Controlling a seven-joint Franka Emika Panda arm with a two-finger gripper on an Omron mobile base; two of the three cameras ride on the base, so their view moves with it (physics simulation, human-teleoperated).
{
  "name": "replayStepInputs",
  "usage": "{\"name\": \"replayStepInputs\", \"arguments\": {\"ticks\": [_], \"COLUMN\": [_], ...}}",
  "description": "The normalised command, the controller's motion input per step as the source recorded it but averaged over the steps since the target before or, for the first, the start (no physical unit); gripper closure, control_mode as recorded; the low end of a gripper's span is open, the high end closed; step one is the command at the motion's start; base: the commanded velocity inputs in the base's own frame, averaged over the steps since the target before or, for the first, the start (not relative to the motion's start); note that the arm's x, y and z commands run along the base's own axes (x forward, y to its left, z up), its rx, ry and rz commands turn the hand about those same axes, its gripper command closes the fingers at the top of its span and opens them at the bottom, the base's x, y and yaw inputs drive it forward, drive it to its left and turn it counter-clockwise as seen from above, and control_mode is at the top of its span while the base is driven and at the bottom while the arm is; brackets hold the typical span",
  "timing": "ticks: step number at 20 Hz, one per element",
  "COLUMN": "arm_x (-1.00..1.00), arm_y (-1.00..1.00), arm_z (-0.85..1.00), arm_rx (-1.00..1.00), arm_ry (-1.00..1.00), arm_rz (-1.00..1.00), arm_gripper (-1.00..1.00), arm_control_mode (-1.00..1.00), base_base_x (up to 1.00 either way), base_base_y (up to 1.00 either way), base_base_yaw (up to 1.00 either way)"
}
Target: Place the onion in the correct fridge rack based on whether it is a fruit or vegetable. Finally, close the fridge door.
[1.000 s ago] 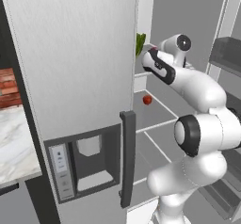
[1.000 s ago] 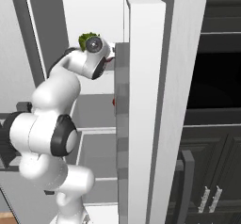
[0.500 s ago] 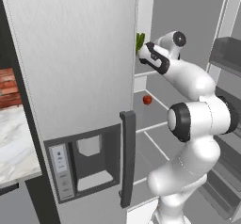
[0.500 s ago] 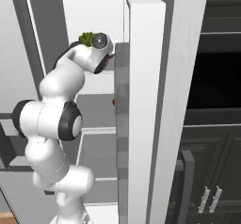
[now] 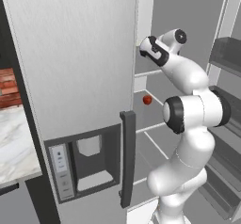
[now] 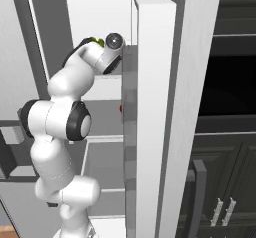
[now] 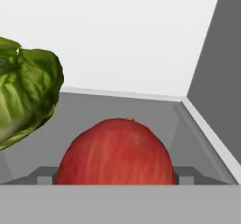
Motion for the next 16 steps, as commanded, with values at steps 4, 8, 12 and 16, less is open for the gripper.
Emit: {"name": "replayStepInputs", "arguments": {"ticks": [4,8,12,16], "arm_x": [0.0,0.0,-0.24,-0.46], "arm_y": [-0.02,0.0,0.0,0.08], "arm_z": [-0.41,-0.13,0.14,0.14], "arm_rx": [0.0,0.0,0.0,-0.04], "arm_ry": [0.0,0.0,0.0,0.0], "arm_rz": [0.0,0.0,0.0,0.0], "arm_gripper": [-1.0,-1.0,-1.0,-1.0], "arm_control_mode": [-1.0,-1.0,-1.0,-1.0], "base_base_x": [0.0,0.0,0.0,0.0], "base_base_y": [0.0,0.0,0.0,0.0], "base_base_yaw": [0.0,0.0,0.0,0.0]}}
